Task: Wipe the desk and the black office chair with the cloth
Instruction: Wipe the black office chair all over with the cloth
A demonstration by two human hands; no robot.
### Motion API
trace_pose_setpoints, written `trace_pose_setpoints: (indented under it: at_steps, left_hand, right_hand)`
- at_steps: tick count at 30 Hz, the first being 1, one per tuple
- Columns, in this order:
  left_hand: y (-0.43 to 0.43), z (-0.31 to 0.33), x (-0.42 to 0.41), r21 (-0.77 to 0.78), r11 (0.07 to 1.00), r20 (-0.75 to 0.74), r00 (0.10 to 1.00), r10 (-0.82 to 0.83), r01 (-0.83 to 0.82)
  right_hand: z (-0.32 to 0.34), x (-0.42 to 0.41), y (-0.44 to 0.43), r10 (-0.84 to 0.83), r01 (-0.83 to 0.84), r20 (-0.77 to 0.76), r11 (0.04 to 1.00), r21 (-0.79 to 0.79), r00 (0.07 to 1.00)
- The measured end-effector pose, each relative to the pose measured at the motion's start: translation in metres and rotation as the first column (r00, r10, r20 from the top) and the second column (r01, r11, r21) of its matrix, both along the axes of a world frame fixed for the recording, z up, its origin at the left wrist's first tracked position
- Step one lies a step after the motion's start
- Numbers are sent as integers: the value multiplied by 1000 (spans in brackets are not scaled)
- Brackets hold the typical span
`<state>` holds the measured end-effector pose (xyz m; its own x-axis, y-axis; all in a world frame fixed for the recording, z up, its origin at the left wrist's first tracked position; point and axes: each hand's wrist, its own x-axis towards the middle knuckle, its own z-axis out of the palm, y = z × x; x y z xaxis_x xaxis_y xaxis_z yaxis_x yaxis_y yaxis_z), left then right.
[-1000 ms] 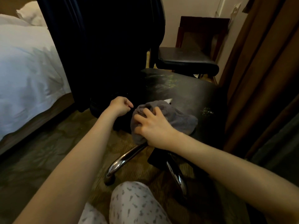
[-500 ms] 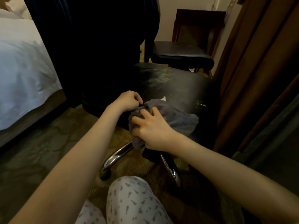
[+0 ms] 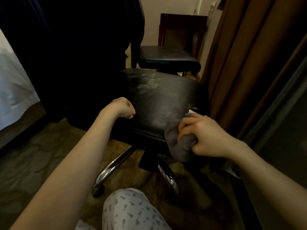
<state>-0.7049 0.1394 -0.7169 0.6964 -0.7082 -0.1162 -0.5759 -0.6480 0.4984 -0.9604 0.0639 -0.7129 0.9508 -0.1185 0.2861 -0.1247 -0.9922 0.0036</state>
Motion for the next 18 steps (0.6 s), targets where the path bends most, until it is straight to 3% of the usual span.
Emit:
trace_pose_setpoints:
  at_steps: [3,5,11,14,18]
  left_hand:
    - [-1,1,1,-41,999,-40,999,-25,24]
    - [3,1,5,-78,997,-61,998,-15,10]
    - [11,-8,11,-177,983,-98,995,24,-41]
    - [11,-7,8,-189,980,-78,996,44,-58]
    - [13,-9,7,-194,978,-72,996,58,-71]
  right_hand:
    - [7,21,2,-121,77,301,985,153,946]
    - [6,46,21,-149,118,398,988,103,905]
    - [-57,108,89,13,90,311,945,-316,950]
    - [-73,100,86,63,87,314,893,-442,947]
    - [-90,64,79,108,9,177,830,-558,978]
